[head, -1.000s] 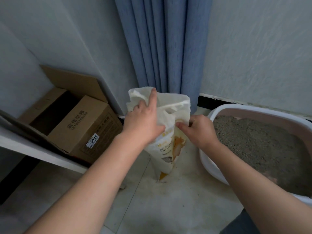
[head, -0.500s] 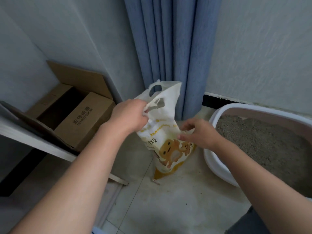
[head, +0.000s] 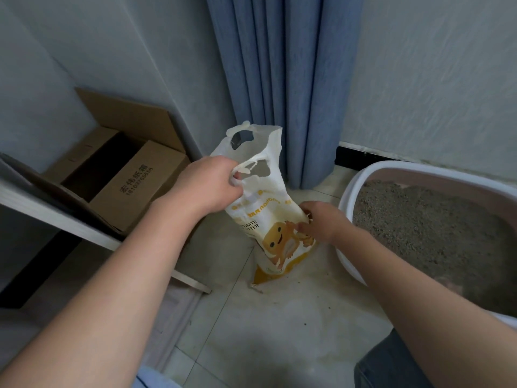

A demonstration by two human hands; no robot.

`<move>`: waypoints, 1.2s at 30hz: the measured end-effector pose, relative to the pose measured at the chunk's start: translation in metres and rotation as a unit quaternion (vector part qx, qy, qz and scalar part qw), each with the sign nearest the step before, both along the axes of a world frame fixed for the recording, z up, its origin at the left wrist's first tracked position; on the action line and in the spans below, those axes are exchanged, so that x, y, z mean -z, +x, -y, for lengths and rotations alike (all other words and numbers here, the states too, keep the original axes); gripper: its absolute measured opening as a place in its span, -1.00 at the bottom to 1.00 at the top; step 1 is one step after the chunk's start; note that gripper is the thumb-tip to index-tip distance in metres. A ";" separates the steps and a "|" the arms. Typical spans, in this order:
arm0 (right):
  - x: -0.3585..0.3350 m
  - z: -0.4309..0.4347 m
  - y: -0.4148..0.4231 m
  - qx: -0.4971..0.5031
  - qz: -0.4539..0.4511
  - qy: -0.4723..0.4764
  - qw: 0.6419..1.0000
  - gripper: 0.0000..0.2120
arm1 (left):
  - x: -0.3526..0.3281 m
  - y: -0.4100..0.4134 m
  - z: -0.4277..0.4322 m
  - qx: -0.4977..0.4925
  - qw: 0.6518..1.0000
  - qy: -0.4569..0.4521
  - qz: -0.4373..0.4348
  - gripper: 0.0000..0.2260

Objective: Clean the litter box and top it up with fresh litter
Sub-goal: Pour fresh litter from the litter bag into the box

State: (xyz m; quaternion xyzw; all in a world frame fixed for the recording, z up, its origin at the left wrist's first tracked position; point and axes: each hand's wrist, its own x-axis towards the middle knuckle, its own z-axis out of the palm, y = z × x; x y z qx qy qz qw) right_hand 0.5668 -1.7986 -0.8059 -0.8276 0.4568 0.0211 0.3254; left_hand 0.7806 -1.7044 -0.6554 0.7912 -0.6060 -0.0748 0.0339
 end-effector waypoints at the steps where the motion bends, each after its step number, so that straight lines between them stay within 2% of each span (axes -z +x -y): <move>1: 0.000 0.000 0.000 0.004 -0.002 -0.012 1.000 -0.81 | -0.002 -0.005 0.000 -0.001 1.000 -0.014 0.001 -0.86; 2: 0.000 0.000 0.001 0.009 -0.005 -0.021 1.000 -0.86 | -0.005 -0.010 0.000 -0.003 1.000 -0.029 -0.001 -0.84; 6: -0.002 -0.003 0.004 0.016 -0.040 -0.068 0.997 -0.71 | -0.011 -0.033 0.004 -0.017 0.998 -0.063 -0.021 -0.57; 8: -0.003 -0.005 0.004 0.012 -0.048 -0.091 0.995 -0.69 | -0.011 -0.041 0.007 -0.018 0.997 -0.079 -0.014 -0.50; 13: -0.008 -0.013 0.008 0.012 -0.015 -0.100 0.995 -0.63 | -0.022 -0.058 0.010 -0.035 0.997 -0.062 0.009 -0.29; 14: -0.008 -0.016 0.009 0.004 -0.011 -0.103 0.995 -0.62 | -0.024 -0.059 0.011 -0.044 0.998 -0.046 0.018 -0.33; 18: -0.003 -0.021 0.013 -0.037 0.000 -0.086 0.996 -0.70 | -0.008 -0.041 0.013 -0.058 0.995 0.053 0.057 -0.71; 21: 0.009 -0.012 0.007 -0.026 -0.009 -0.022 0.999 -0.85 | 0.004 -0.027 0.010 -0.047 0.995 0.063 0.066 -0.70; 23: 0.019 -0.005 0.003 -0.025 -0.037 -0.017 0.999 -0.80 | 0.004 -0.022 0.008 -0.035 0.997 0.024 0.063 -0.64; 27: 0.033 -0.001 0.012 -0.020 -0.067 0.006 0.998 -0.53 | 0.002 -0.019 -0.003 -0.002 0.996 -0.064 0.062 -0.61; 31: 0.043 0.002 0.022 0.014 -0.003 0.058 0.998 -0.30 | 0.005 -0.028 -0.012 0.096 0.970 -0.219 0.031 -0.60; 33: 0.044 0.003 0.022 0.024 0.042 0.053 0.997 -0.35 | 0.002 -0.026 -0.011 0.107 0.958 -0.266 0.022 -0.64; 36: 0.035 0.003 0.025 0.023 0.071 0.025 0.997 -0.60 | -0.005 -0.021 -0.011 0.087 0.951 -0.296 0.014 -0.66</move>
